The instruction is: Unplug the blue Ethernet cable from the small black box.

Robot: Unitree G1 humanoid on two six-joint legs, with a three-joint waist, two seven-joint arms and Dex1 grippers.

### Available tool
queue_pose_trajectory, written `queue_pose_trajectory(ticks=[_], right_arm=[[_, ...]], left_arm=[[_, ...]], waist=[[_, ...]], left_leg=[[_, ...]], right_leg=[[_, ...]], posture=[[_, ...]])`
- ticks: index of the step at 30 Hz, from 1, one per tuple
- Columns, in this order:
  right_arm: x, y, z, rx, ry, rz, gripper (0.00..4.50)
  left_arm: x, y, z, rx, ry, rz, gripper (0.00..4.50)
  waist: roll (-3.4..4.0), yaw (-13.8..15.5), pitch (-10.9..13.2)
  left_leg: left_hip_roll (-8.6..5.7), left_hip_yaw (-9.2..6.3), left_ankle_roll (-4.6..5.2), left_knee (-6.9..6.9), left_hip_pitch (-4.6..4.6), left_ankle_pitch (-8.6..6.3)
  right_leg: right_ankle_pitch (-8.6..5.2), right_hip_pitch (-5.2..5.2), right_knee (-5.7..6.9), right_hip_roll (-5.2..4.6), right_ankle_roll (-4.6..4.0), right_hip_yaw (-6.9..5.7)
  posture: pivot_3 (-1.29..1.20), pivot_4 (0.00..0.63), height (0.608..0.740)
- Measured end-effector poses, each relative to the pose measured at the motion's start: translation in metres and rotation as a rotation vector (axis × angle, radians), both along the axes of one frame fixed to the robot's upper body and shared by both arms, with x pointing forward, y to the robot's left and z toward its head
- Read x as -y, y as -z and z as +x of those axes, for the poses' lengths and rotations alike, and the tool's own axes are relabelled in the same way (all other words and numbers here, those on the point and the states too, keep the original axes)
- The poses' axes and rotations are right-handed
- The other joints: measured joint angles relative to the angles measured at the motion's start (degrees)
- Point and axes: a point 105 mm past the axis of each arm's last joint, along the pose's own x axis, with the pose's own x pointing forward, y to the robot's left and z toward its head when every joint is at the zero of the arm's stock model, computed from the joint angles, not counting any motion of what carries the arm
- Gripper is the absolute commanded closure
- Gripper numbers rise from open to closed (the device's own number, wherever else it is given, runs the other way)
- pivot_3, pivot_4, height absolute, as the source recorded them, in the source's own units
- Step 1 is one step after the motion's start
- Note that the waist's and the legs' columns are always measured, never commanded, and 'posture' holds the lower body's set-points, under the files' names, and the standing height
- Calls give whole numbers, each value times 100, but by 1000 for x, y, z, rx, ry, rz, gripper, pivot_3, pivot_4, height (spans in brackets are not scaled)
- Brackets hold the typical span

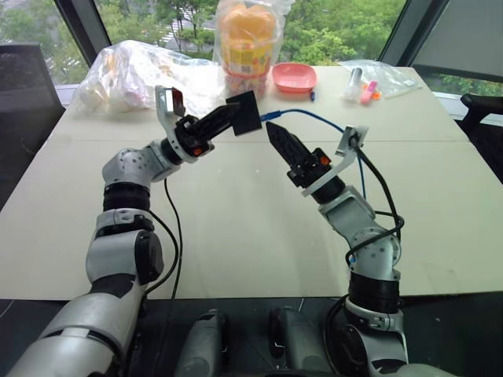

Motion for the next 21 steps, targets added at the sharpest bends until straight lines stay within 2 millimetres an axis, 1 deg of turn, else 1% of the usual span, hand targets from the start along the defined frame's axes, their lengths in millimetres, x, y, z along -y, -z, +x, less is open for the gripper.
queue_pose_trajectory(ticks=[6,16,21], right_arm=[[-9,-1,0,9,-19,-23,34],[-11,1,2,10,-15,-20,34],[-11,-2,2,19,-13,-13,34]], left_arm=[[3,5,-2,-4,5,16,4041],[6,5,-3,2,10,30,4041],[6,5,-3,-2,5,33,4041]], waist=[[0,0,0],[0,1,0],[0,2,0]], left_leg=[[0,0,0,0,0,0],[0,0,0,0,0,0],[0,0,0,0,0,0]], right_leg=[[0,0,0,0,0,0],[0,0,-1,-1,0,0],[0,0,-1,-1,0,0]], posture=[[0,150,740],[0,150,740],[0,150,740]])
